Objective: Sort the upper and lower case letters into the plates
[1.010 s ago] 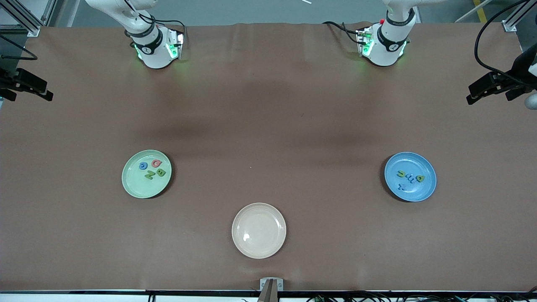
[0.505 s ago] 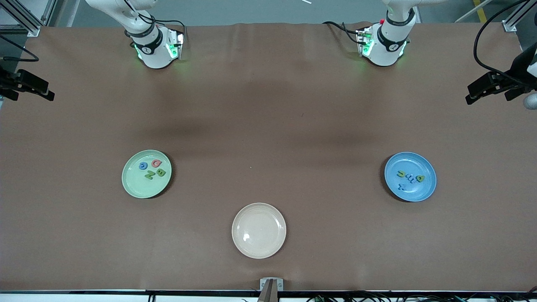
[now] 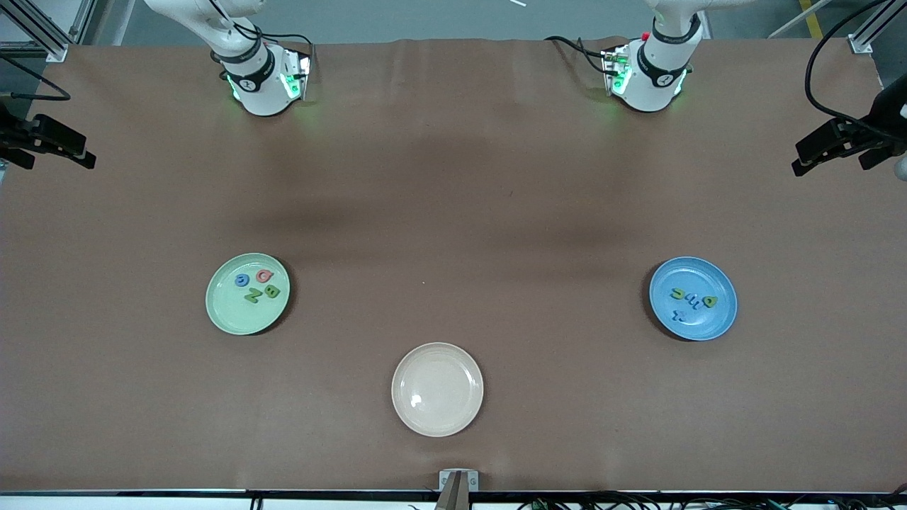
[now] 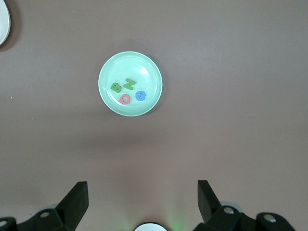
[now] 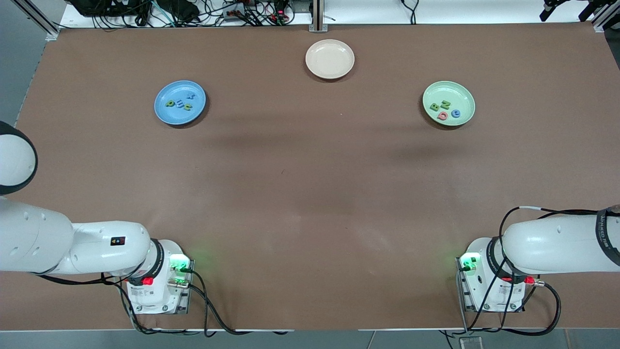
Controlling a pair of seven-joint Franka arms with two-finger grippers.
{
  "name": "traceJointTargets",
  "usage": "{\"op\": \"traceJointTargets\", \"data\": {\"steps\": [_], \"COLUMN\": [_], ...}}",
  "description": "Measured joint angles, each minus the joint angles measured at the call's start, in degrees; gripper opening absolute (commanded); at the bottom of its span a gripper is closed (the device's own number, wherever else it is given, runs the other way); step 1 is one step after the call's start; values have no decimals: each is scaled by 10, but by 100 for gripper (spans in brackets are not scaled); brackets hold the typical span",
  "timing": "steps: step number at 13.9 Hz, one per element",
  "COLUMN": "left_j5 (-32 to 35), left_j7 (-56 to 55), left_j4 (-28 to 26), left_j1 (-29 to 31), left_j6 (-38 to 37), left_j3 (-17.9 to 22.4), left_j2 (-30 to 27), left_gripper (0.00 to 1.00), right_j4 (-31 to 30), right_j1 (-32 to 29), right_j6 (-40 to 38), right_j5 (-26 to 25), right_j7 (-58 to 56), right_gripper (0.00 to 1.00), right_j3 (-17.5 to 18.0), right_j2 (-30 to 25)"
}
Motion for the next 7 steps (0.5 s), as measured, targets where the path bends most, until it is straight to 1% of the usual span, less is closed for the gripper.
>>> {"op": "traceJointTargets", "data": {"steps": [7], "left_j5": [0], "left_j7": [0], "left_j4": [0], "left_j1": [2], "left_j6": [0], "left_j3": [2], "left_j2": [0], "left_gripper": [100], "right_j4": [0], "right_j1": [-7], "right_j6": [0], "right_j5": [0], "right_j7": [0], "right_gripper": [100], "right_j3": [9], "right_j2": [-2]}}
